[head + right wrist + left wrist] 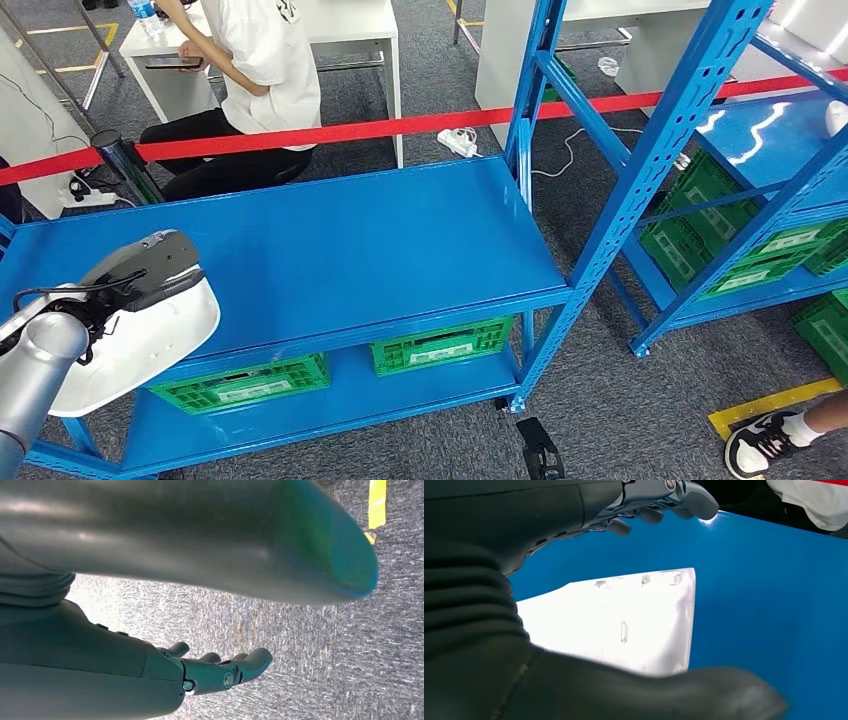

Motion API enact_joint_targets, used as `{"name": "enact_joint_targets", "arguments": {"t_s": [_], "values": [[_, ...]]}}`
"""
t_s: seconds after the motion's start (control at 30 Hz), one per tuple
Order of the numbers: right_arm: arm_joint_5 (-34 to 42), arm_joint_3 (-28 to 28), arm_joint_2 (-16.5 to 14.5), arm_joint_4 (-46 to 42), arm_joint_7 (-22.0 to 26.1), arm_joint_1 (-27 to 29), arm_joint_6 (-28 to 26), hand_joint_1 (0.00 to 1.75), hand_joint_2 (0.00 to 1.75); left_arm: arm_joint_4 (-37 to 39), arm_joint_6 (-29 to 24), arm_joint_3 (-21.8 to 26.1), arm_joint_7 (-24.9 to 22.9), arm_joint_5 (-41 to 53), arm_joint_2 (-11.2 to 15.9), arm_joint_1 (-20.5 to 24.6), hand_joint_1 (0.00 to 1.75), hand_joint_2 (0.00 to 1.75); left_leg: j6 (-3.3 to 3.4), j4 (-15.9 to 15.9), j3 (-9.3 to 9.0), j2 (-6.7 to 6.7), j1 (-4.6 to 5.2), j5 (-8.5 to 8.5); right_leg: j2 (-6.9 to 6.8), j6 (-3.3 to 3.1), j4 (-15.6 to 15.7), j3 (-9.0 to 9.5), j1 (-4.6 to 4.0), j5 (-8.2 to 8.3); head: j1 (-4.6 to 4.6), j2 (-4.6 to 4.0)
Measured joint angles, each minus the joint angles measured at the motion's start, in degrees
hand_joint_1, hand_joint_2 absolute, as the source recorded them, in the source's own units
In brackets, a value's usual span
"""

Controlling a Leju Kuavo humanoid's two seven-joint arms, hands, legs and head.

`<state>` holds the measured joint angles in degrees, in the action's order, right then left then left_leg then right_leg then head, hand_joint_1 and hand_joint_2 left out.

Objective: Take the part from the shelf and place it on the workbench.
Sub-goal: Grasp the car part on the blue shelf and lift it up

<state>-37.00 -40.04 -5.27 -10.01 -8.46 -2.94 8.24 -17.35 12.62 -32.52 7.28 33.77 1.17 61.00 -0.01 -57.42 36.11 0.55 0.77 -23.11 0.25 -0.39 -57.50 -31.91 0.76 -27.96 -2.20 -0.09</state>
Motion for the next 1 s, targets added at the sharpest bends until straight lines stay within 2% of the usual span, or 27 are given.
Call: {"name": "enact_joint_targets", "arguments": {"t_s": [0.1,0.17,0.2,0.27,0.3,0.33,0.37,0.4,0.47,0.5,0.6,0.67,0.7,0.77,0.8,0.83,0.87,0.93,1.0], "values": [[0.00,-0.01,0.03,0.00,0.01,-0.03,0.00,0.00,0.00,-0.05,-0.03,0.01,0.00,0.00,0.09,-0.01,0.00,0.00,0.47,0.36,-0.30,-0.01,-0.07,-0.03,-0.05,0.47,0.03,0.22,0.13,-0.21,0.00,0.00],[-0.01,-0.01,0.08,0.00,0.09,-0.06,0.00,0.00,0.00,-0.12,-0.13,0.03,0.03,-0.01,0.10,0.04,0.00,0.00,0.90,0.98,-0.87,-0.09,-0.48,0.14,-0.08,0.75,-2.25,-0.61,0.03,-1.63,-0.13,0.00],[-0.02,-0.01,0.11,0.00,0.13,-0.06,0.00,0.00,0.00,-0.14,-0.19,0.04,0.05,-0.02,0.08,0.04,0.00,0.00,1.07,1.16,-1.08,-0.15,-0.62,0.16,-0.08,0.87,-5.16,-1.98,0.08,-3.14,-0.24,0.00],[-0.02,0.00,0.16,0.00,0.16,-0.02,0.00,0.00,0.00,-0.07,-0.26,0.04,0.08,-0.02,0.01,-0.12,0.00,0.00,1.17,1.10,-1.11,-0.20,-0.65,-0.01,-0.06,1.14,-13.13,-6.26,0.18,-6.60,-0.46,0.00],[-0.02,0.00,0.20,0.00,0.15,0.01,0.00,0.00,0.00,-0.04,-0.27,0.04,0.08,-0.02,-0.03,-0.31,0.00,0.00,1.10,0.98,-1.10,-0.21,-0.68,-0.13,-0.07,1.26,-15.99,-7.99,0.28,-7.29,-0.51,0.00],[-0.02,0.00,0.22,0.00,0.15,0.03,0.00,0.00,0.00,-0.01,-0.27,0.04,0.07,-0.02,-0.06,-0.48,0.00,0.00,0.93,0.78,-1.09,-0.19,-0.76,-0.27,-0.07,1.36,-16.72,-8.71,0.37,-6.79,-0.54,0.00],[-0.02,0.00,0.24,0.00,0.15,0.04,0.00,0.00,0.00,-0.01,-0.27,0.04,0.08,-0.02,-0.06,-0.60,0.00,0.00,0.68,0.49,-1.09,-0.17,-0.90,-0.47,-0.09,1.48,-14.96,-8.14,0.50,-5.13,-0.56,0.00],[-0.02,0.00,0.26,0.00,0.15,0.03,0.00,0.00,0.00,-0.01,-0.27,0.04,0.08,-0.02,-0.06,-0.64,0.00,0.00,0.34,0.04,-1.08,-0.14,-1.10,-0.76,-0.13,1.62,-11.24,-6.52,0.70,-2.81,-0.58,0.00],[-0.02,0.00,0.21,0.01,0.16,-0.03,0.00,0.00,0.00,-0.02,-0.30,0.04,0.07,-0.02,-0.04,-0.59,0.00,0.00,-0.54,-0.93,-0.96,-0.05,-1.24,-1.45,-0.04,1.65,-4.65,-3.46,0.88,0.01,-0.63,0.00],[-0.02,-0.01,0.18,0.02,0.15,-0.03,0.01,0.00,0.00,-0.03,-0.32,0.04,0.07,-0.02,-0.03,-0.56,0.00,0.00,-0.98,-1.26,-0.88,0.00,-1.18,-1.71,0.02,1.39,-3.07,-2.76,0.88,0.40,-0.66,0.00],[-0.02,-0.02,0.11,0.02,0.13,0.00,0.02,0.00,0.00,-0.06,-0.34,0.04,0.09,-0.02,-0.01,-0.52,0.00,0.00,-2.07,-1.19,-0.85,0.08,-1.03,-1.89,0.10,-0.06,-2.89,-2.87,0.72,0.24,-0.65,0.00],[-0.01,-0.02,0.12,0.02,0.16,-0.03,0.02,0.00,0.00,-0.06,-0.37,0.05,0.10,-0.02,0.00,-0.46,0.00,0.00,-2.59,-2.65,-0.22,-0.05,-1.13,-2.95,0.06,-0.88,-2.80,-2.74,0.80,0.34,-0.56,0.00],[0.00,-0.02,0.13,0.02,0.17,-0.04,0.03,0.00,0.00,-0.05,-0.39,0.06,0.11,-0.03,0.01,-0.42,0.00,0.00,-2.80,-5.10,0.91,-0.13,-1.16,-4.33,0.04,-1.20,-2.74,-2.67,0.82,0.37,-0.48,0.00],[0.04,-0.02,0.13,0.02,0.17,0.00,0.04,0.00,0.00,-0.01,-0.44,0.07,0.15,-0.09,0.01,-0.45,0.00,0.00,-3.01,-12.70,4.54,-0.23,-1.15,-7.81,0.05,-1.57,-2.76,-2.63,0.63,0.26,-0.38,0.00],[0.09,-0.02,0.13,0.02,0.17,0.02,0.04,0.00,0.00,0.03,-0.45,0.07,0.16,-0.14,0.01,-0.60,0.00,0.00,-2.98,-15.99,6.25,-0.23,-1.14,-8.85,0.05,-1.69,-2.77,-2.60,0.49,0.20,-0.37,0.00],[0.14,-0.02,0.13,0.02,0.17,0.03,0.04,0.00,0.00,0.06,-0.45,0.07,0.16,-0.19,0.01,-0.75,0.00,0.00,-2.82,-17.48,7.14,-0.23,-1.11,-8.85,0.07,-1.79,-2.78,-2.54,0.32,0.13,-0.37,0.00],[0.20,-0.02,0.13,0.02,0.17,0.03,0.04,0.00,0.00,0.07,-0.47,0.07,0.16,-0.22,0.01,-0.87,0.00,0.00,-2.54,-16.96,7.05,-0.22,-1.04,-7.87,0.08,-1.90,-2.80,-2.44,0.15,0.05,-0.37,0.00],[0.28,-0.03,0.11,0.03,0.15,0.01,0.03,0.00,0.00,0.01,-0.50,0.07,0.15,-0.33,0.02,-0.81,0.00,0.00,-1.48,-9.77,3.82,-0.21,-0.65,-3.84,0.10,-2.03,-2.78,-2.04,-0.16,-0.19,-0.38,0.00],[0.31,-0.04,0.03,0.04,0.13,-0.04,0.02,0.00,0.00,-0.04,-0.52,0.07,0.14,-0.50,0.02,-0.62,0.00,0.00,-0.57,-3.16,0.39,-0.25,-0.18,-1.61,0.08,-1.87,-2.72,-1.77,-0.39,-0.46,-0.42,0.00]]}}
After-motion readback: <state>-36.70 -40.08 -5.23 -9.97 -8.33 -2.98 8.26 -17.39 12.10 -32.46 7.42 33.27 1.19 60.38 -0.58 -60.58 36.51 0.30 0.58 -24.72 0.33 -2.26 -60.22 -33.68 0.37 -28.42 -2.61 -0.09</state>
